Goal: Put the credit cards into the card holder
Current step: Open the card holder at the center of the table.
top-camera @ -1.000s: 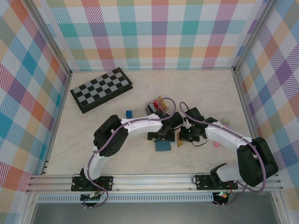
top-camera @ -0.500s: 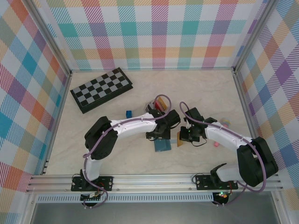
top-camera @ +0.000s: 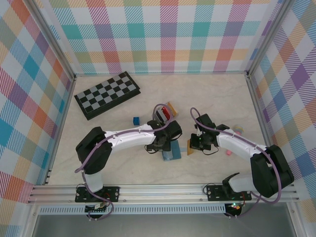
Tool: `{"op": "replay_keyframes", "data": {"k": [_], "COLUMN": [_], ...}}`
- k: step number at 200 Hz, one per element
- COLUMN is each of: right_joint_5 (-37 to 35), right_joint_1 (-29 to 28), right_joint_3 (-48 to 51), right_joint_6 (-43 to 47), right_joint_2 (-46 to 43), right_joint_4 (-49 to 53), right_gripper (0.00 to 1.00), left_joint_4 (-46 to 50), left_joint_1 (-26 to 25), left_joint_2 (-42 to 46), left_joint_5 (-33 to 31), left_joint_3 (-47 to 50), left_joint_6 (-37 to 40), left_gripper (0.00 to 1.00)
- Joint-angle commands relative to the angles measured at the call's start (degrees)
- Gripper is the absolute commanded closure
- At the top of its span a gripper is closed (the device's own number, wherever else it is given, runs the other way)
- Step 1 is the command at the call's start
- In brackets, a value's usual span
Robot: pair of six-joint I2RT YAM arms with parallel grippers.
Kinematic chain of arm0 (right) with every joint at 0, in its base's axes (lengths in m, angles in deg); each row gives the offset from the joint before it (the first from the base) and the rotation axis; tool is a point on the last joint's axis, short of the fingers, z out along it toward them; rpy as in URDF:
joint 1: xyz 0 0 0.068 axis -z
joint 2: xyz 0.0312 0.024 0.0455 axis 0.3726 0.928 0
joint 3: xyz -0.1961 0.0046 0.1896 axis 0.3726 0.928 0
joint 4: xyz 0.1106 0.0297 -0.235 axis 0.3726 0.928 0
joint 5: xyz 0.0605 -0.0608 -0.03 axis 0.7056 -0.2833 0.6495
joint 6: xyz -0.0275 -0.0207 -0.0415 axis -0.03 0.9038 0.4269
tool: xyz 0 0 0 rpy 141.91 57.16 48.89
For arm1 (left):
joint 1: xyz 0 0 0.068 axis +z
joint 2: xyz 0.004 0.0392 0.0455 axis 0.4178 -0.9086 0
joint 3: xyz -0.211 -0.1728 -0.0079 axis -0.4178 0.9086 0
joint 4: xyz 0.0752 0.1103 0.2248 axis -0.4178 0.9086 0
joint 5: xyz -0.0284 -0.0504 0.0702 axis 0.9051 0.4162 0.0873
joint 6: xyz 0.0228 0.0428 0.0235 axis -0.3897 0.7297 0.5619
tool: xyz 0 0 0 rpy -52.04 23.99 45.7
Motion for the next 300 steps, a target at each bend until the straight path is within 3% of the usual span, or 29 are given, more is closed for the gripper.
{"op": "replay_keyframes", "data": {"k": [1, 124, 167, 184, 196, 212, 228, 259, 300], "right_joint_5": [-2.65, -2.25, -2.29, -2.35, -2.25, -1.23, -0.79, 0.87, 5.23], "right_joint_1": [0.48, 0.48, 0.47, 0.48, 0.48, 0.48, 0.46, 0.46, 0.41], "right_joint_3": [0.94, 0.57, 0.57, 0.51, 0.28, 0.0, -0.51, -1.98, -3.61], "right_joint_6": [-0.62, -0.6, -0.64, -0.81, -0.74, -0.38, -0.21, 1.06, 2.67], "right_joint_2": [0.56, 1.54, 1.43, 0.96, 0.28, -1.42, -3.65, -9.17, -10.99], "right_joint_4": [1.93, 1.78, 1.84, 1.99, 1.97, 1.4, 1.0, -0.04, -1.5], "right_gripper": [0.92, 0.92, 0.92, 0.92, 0.92, 0.92, 0.91, 0.9, 0.9], "left_joint_4": [-1.8, -9.56, -8.53, -8.23, -8.77, -11.52, -17.21, -27.26, -28.73], "left_joint_1": [-0.34, 0.62, 0.71, 0.8, 1.25, 2.99, 4.58, 6.83, 8.07], "left_joint_2": [3.35, 7.2, 6.83, 7.36, 8.09, 9.18, 10.77, 12.71, 12.1], "left_joint_5": [-1.43, 0.63, 0.2, -0.46, -0.63, 1.87, 5.29, 10.3, 11.6], "left_joint_3": [1.17, 5.38, 5.5, 5.65, 6.56, 9.13, 12.44, 17.35, 16.94], "left_joint_6": [-0.47, 1.06, 0.75, 0.77, 0.75, 1.0, 2.07, 2.65, 2.75], "left_gripper": [0.31, 0.29, 0.42, 0.55, 0.7, 0.89, 1.0, 1.0, 1.0]}}
